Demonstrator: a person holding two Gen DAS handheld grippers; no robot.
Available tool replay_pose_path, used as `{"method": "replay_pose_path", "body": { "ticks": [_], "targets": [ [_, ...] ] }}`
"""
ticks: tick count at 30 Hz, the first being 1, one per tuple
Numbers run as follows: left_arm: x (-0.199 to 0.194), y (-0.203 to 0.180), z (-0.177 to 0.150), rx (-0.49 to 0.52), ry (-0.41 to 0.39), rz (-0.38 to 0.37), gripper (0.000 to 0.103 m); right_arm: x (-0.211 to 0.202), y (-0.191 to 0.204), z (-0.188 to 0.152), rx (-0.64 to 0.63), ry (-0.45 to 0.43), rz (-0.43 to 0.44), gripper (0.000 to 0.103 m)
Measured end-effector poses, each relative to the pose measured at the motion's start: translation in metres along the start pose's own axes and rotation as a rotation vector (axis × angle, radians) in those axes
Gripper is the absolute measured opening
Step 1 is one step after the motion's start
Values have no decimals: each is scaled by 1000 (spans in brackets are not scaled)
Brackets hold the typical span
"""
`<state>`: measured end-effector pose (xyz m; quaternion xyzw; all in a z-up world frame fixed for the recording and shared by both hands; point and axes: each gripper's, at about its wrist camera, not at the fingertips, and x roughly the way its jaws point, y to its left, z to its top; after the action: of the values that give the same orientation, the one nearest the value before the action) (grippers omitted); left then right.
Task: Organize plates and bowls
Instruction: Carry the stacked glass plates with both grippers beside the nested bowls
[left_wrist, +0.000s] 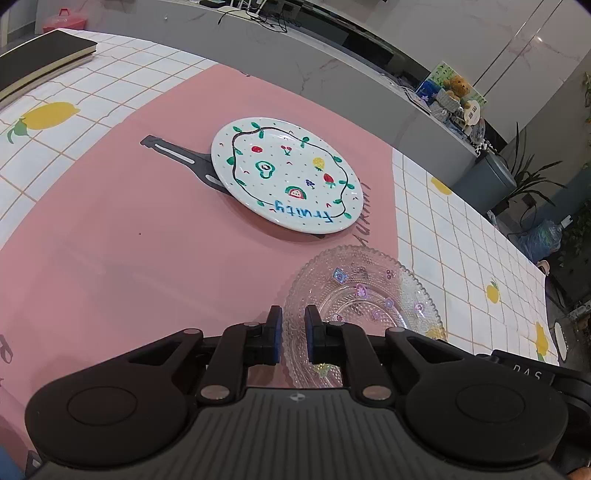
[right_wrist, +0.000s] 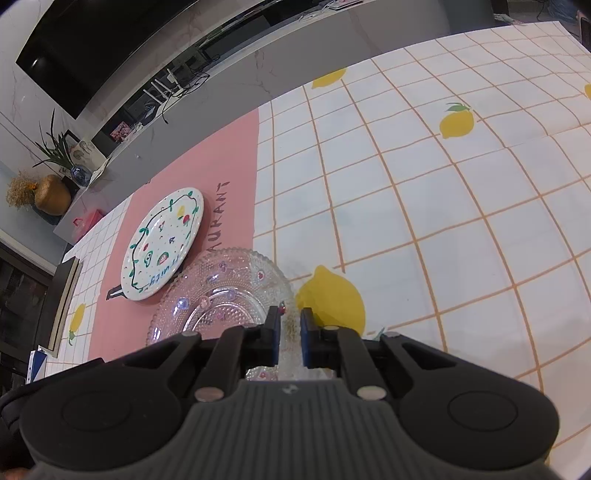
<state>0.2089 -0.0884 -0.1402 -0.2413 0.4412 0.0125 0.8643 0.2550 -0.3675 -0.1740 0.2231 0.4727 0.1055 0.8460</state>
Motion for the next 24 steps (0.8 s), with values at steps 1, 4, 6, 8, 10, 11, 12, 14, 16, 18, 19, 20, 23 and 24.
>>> {"method": "replay_pose_path", "body": {
  "ticks": [1,4,6,8,10,11,12,14,16,18,19,20,23,24],
  "targets": [
    [-1,1,0,-6,1,-2,13,0,0,0,0,2,-2,9],
    [-3,2,2,-15,-3,-4,12,-1,2,0,-2,9,1,9],
    [-6,1,3,-9,-10,4,11,-1,1,2,13,16,13,8],
    [-10,0,5,-4,-14,4,10,-4,1,2,20,15,26,7],
    [-13,-1,5,-1,-15,2,9,-9,2,2,22,10,36,7],
    [-15,-1,4,-2,-14,1,9,-11,1,1,27,9,40,7],
    [-17,-1,4,-1,-13,-1,9,-12,1,1,33,12,43,7],
    [-20,-2,3,2,-14,-3,9,-14,-1,-1,43,16,46,7],
    [-23,-3,1,2,-16,-5,9,-18,-2,-3,51,15,51,7],
    [-28,-4,0,3,-18,-11,9,-24,-4,-5,58,4,60,6],
    [-30,-5,0,6,-19,-12,9,-28,-4,-6,62,-3,66,6],
    [-34,-6,-1,13,-23,-13,9,-32,-4,-6,67,-9,72,6],
    [-44,-8,-3,17,-30,-24,9,-46,-2,-9,73,-33,89,5],
    [-47,-8,-3,16,-33,-27,9,-50,-1,-10,71,-41,93,5]
  ]
}}
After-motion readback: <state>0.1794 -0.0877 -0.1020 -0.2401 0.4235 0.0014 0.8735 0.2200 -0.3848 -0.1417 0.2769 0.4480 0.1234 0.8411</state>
